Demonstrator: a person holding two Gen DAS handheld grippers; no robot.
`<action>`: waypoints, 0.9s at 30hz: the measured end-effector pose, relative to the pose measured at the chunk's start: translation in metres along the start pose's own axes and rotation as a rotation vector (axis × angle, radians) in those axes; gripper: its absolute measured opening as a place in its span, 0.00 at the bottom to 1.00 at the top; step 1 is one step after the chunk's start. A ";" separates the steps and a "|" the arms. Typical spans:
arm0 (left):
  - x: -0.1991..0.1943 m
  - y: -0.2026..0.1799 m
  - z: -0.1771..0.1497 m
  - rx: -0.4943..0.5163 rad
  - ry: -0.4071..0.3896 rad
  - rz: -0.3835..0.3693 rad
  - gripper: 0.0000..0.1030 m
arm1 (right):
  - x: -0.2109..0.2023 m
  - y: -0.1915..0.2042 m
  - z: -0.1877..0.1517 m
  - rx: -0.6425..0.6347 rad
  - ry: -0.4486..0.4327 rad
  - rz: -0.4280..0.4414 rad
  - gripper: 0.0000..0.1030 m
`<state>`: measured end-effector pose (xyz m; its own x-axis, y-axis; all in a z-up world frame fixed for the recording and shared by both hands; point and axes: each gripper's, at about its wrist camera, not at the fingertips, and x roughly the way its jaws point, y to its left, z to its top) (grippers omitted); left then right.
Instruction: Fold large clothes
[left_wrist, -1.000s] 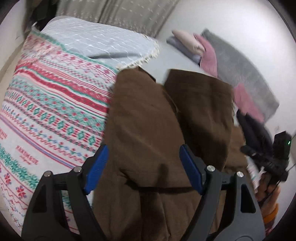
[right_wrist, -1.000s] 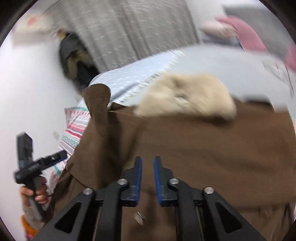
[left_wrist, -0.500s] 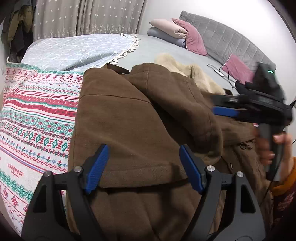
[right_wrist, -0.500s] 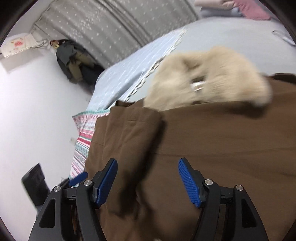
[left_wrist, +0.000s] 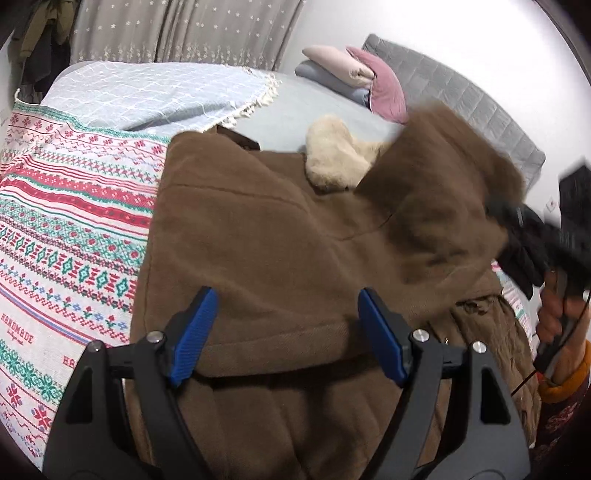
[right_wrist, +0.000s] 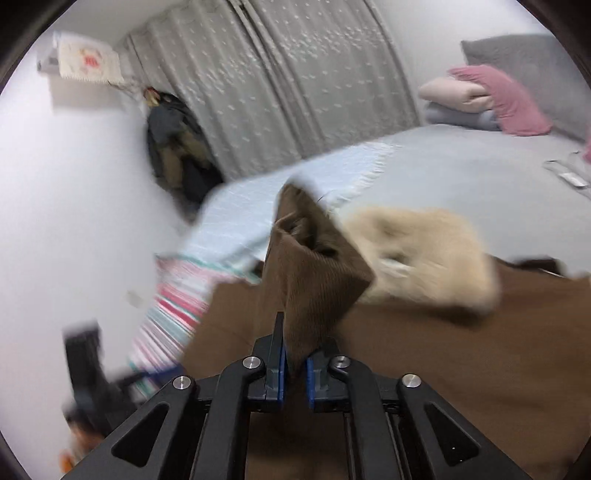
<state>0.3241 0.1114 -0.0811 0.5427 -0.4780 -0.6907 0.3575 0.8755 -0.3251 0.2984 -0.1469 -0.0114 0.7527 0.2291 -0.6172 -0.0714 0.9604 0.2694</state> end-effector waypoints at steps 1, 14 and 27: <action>0.002 -0.001 0.000 0.009 0.012 0.005 0.77 | -0.005 -0.014 -0.015 0.003 0.062 -0.024 0.16; 0.000 -0.004 0.001 0.018 -0.029 0.017 0.77 | 0.007 -0.099 -0.034 0.220 0.170 -0.040 0.64; 0.012 0.025 -0.001 -0.119 -0.016 0.038 0.60 | 0.013 -0.065 -0.016 0.019 -0.090 -0.204 0.07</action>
<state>0.3386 0.1276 -0.0986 0.5666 -0.4448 -0.6936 0.2440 0.8946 -0.3743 0.3024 -0.2041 -0.0489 0.8055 0.0144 -0.5924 0.1004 0.9819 0.1603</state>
